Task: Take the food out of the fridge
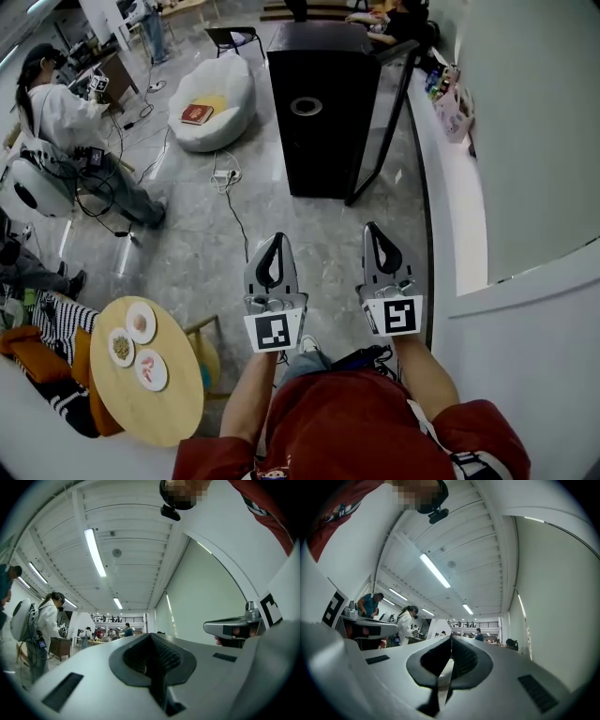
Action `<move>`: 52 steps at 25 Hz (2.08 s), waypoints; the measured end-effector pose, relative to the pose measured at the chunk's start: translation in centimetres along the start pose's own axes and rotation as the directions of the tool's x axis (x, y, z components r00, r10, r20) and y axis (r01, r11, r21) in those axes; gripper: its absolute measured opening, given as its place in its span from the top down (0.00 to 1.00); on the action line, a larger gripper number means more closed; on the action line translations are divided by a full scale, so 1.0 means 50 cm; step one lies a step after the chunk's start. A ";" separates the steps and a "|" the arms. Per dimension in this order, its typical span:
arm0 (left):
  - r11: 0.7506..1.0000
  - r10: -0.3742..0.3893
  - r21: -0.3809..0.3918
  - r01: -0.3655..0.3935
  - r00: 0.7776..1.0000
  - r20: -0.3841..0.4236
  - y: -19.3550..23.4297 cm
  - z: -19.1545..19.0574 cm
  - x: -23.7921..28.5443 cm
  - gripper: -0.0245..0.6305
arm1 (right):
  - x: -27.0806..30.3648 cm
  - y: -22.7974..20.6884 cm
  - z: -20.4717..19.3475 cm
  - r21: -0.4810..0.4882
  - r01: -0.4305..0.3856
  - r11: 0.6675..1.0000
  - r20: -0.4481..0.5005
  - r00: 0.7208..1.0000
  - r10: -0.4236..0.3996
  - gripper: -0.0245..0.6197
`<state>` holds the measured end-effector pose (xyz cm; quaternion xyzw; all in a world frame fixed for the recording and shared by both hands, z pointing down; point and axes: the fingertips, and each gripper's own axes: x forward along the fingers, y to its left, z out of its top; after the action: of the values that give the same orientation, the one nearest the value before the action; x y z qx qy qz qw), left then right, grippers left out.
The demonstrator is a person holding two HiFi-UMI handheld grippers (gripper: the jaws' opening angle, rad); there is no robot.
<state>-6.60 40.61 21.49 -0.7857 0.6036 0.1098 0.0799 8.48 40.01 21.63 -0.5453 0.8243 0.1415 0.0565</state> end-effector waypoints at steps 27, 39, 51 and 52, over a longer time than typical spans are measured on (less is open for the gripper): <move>1.000 -0.029 -0.009 0.029 0.999 0.023 0.161 -0.026 0.085 0.94 | 0.164 0.084 -0.043 0.012 0.043 0.999 0.007 0.999 -0.043 0.93; 1.000 0.003 0.004 -0.003 0.999 0.032 0.201 -0.054 0.185 0.94 | 0.275 0.048 -0.072 0.019 0.016 1.000 0.018 1.000 -0.016 0.93; 1.000 -0.016 0.004 0.016 0.999 0.030 0.164 -0.084 0.331 0.94 | 0.368 -0.060 -0.113 0.020 0.014 1.000 -0.001 1.000 -0.014 0.93; 1.000 -0.017 0.006 0.017 0.999 0.027 0.159 -0.089 0.344 0.94 | 0.375 -0.070 -0.118 0.020 0.013 1.000 -0.002 1.000 -0.013 0.93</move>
<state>-9.71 21.41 21.21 -0.7889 0.5961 0.1183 0.0912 4.56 20.43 22.03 -0.5502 0.8221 0.1322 0.0623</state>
